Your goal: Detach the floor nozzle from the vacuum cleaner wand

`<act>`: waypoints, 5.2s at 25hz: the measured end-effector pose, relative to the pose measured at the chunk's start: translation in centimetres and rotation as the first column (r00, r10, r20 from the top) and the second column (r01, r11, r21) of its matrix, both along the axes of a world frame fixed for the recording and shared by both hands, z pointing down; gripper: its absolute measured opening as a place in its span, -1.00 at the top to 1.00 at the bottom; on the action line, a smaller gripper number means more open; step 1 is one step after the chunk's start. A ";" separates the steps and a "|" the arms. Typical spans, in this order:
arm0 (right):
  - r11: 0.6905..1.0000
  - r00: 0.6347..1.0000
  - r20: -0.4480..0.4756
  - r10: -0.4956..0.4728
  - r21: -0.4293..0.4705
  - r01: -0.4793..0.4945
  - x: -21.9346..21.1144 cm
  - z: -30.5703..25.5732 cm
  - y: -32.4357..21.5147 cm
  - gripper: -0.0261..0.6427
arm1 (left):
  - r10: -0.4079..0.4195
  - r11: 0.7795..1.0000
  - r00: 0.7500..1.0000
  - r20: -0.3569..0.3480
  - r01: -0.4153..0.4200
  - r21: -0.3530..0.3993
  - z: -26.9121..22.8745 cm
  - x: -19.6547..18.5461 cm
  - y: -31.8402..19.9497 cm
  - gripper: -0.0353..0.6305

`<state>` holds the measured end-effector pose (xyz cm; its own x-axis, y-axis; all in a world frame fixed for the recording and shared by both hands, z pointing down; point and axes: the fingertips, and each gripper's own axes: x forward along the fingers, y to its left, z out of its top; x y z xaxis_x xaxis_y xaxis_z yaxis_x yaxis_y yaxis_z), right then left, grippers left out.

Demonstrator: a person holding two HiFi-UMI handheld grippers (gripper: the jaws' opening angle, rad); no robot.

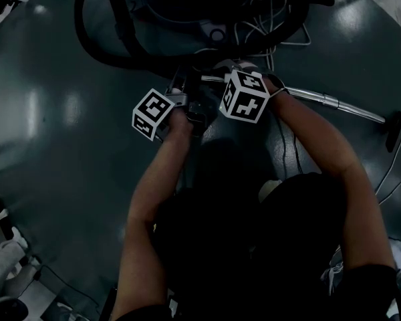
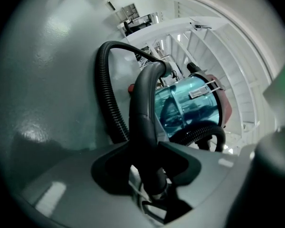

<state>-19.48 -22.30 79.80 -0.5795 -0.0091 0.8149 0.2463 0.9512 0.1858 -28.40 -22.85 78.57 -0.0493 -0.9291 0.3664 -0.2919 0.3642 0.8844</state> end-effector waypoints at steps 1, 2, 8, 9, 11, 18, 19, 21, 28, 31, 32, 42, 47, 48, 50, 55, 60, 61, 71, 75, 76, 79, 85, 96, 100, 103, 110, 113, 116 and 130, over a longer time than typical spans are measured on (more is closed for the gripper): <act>1.000 1.000 -0.003 0.001 0.002 -0.001 0.0 0.0 0.0 0.42 | -0.005 1.000 1.000 -0.009 0.005 0.000 0.0 -0.1 0.0 0.39; 1.000 1.000 -0.005 0.002 0.005 -0.002 -0.1 -0.1 0.0 0.42 | -0.007 1.000 1.000 -0.017 0.007 0.001 0.0 -0.2 0.0 0.40; 1.000 1.000 -0.002 0.011 -0.005 -0.011 -0.2 -0.1 0.1 0.42 | -0.009 1.000 0.999 -0.032 0.009 -0.007 0.0 -0.4 0.1 0.41; 1.000 1.000 0.001 0.009 -0.016 -0.009 -0.2 0.0 0.2 0.42 | -0.016 1.000 0.999 -0.035 0.015 -0.015 0.0 -0.4 0.3 0.41; 1.000 1.000 0.007 0.007 -0.017 -0.007 -0.2 -0.1 0.3 0.42 | -0.015 1.000 0.999 -0.037 0.015 -0.021 0.1 -0.5 0.4 0.41; 1.000 1.000 0.000 0.023 -0.002 -0.023 -0.5 -0.3 0.1 0.42 | -0.004 1.000 0.999 -0.039 0.003 -0.009 0.0 -0.9 0.0 0.41; 1.000 1.000 -0.003 0.026 0.001 -0.026 -0.6 -0.3 0.1 0.42 | -0.001 1.000 0.999 -0.039 0.001 -0.010 0.0 -1.0 0.0 0.41; 0.999 0.999 -0.008 0.034 0.012 -0.034 -0.7 -0.4 0.1 0.42 | 0.012 1.000 0.999 -0.031 -0.012 -0.011 -0.1 -1.3 -0.1 0.41; 0.998 0.998 -0.009 0.063 -0.020 -0.063 -1.0 -0.5 0.4 0.42 | 0.043 0.998 0.999 0.009 -0.043 -0.036 -0.2 -1.9 -0.1 0.40; 0.997 0.997 -0.013 0.079 0.001 -0.079 -0.9 -0.6 0.6 0.42 | 0.053 0.998 0.998 0.030 -0.051 -0.039 -0.3 -2.2 -0.2 0.39; 0.996 0.996 -0.012 0.085 0.000 -0.085 -0.9 -0.7 0.7 0.42 | 0.056 0.998 0.998 0.037 -0.055 -0.040 -0.4 -2.3 -0.2 0.40; 0.988 0.989 -0.018 0.145 0.049 -0.144 1.8 0.2 -2.0 0.42 | -0.065 0.994 0.988 0.140 0.052 0.098 -3.7 -4.6 1.8 0.43; 0.992 0.992 -0.020 0.121 0.042 -0.121 1.8 0.4 -0.9 0.41 | -0.074 0.996 0.989 0.127 0.066 0.064 -1.6 -4.6 3.1 0.44; 0.992 0.993 -0.021 0.117 0.038 -0.116 1.8 0.5 -0.7 0.41 | -0.077 0.995 0.990 0.119 0.070 0.067 -1.5 -4.7 3.2 0.44; 0.992 0.993 -0.023 0.119 0.038 -0.118 1.9 0.7 -0.8 0.41 | -0.090 0.994 0.991 0.102 0.083 0.072 -1.4 -4.9 3.4 0.44; 0.991 0.992 -0.031 0.125 0.043 -0.124 1.9 1.1 -1.1 0.41 | -0.106 0.994 0.990 0.097 0.103 0.037 -0.7 -5.5 4.1 0.44; 0.993 0.991 -0.061 0.118 0.029 -0.116 2.3 2.3 -0.9 0.40 | -0.105 0.994 0.991 0.088 0.105 0.010 0.5 -5.8 4.9 0.43; 0.993 0.991 -0.065 0.117 0.028 -0.116 2.5 2.5 -0.9 0.40 | -0.102 0.995 0.990 0.097 0.102 0.000 0.7 -5.8 5.0 0.43; 0.992 0.991 -0.057 0.125 0.030 -0.123 2.6 3.0 -1.2 0.40 | 0.026 0.994 0.983 0.184 -0.006 -0.106 1.9 -4.5 4.9 0.29; 0.987 0.988 0.028 0.154 0.043 -0.155 1.8 1.4 -2.0 0.37 | 0.064 0.979 0.955 0.289 -0.004 -0.202 2.1 -5.2 5.5 0.01; 0.987 0.987 0.034 0.156 0.044 -0.157 1.7 1.1 -2.1 0.35 | 0.065 0.978 0.951 0.303 -0.001 -0.207 1.9 -5.4 5.5 0.01; 0.986 0.986 0.028 0.162 0.035 -0.163 1.9 0.7 -2.3 0.33 | 0.056 0.985 0.959 0.276 -0.008 -0.170 1.3 -5.4 5.6 0.09; 0.968 0.966 0.055 0.251 -0.040 -0.249 2.8 0.0 -2.8 0.40 | 0.092 0.988 0.943 0.320 -0.048 -0.144 0.5 -4.7 6.1 0.56; 0.870 0.876 0.090 0.474 -0.205 -0.449 4.8 -2.3 -2.8 0.63 | 0.286 0.958 0.785 0.549 -0.236 -0.162 -1.5 0.9 6.2 0.84; 0.803 0.812 0.114 0.573 -0.277 -0.528 6.1 -3.1 -2.4 0.88 | 0.306 0.951 0.735 0.605 -0.272 -0.150 -2.3 2.4 6.7 0.86; 0.763 0.774 0.127 0.621 -0.327 -0.558 6.9 -3.3 -1.3 0.93 | 0.318 0.945 0.732 0.602 -0.292 -0.145 -2.1 3.8 7.3 0.86; 0.741 0.722 0.204 0.661 -0.327 -0.586 7.0 -3.1 0.2 0.93 | 0.379 0.924 0.699 0.606 -0.317 -0.212 -0.2 5.3 8.7 0.86; 0.720 0.686 0.240 0.686 -0.360 -0.594 6.5 -3.4 0.3 0.93 | 0.381 0.924 0.681 0.625 -0.309 -0.226 -0.1 5.1 8.7 0.86; 0.708 0.660 0.274 0.700 -0.388 -0.590 6.2 -3.7 0.6 0.93 | 0.379 0.924 0.678 0.629 -0.305 -0.228 -0.2 5.1 8.6 0.86; 0.685 0.618 0.306 0.724 -0.423 -0.594 6.6 -3.5 1.7 0.94 | 0.440 0.896 0.660 0.609 -0.368 -0.249 0.3 6.5 8.4 0.86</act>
<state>-12.88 -20.65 76.34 -0.7729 -0.3614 0.5215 -0.5084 0.8445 -0.1682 -21.95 -14.47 78.85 0.0692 -0.8762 0.4770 -0.9058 0.1452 0.3981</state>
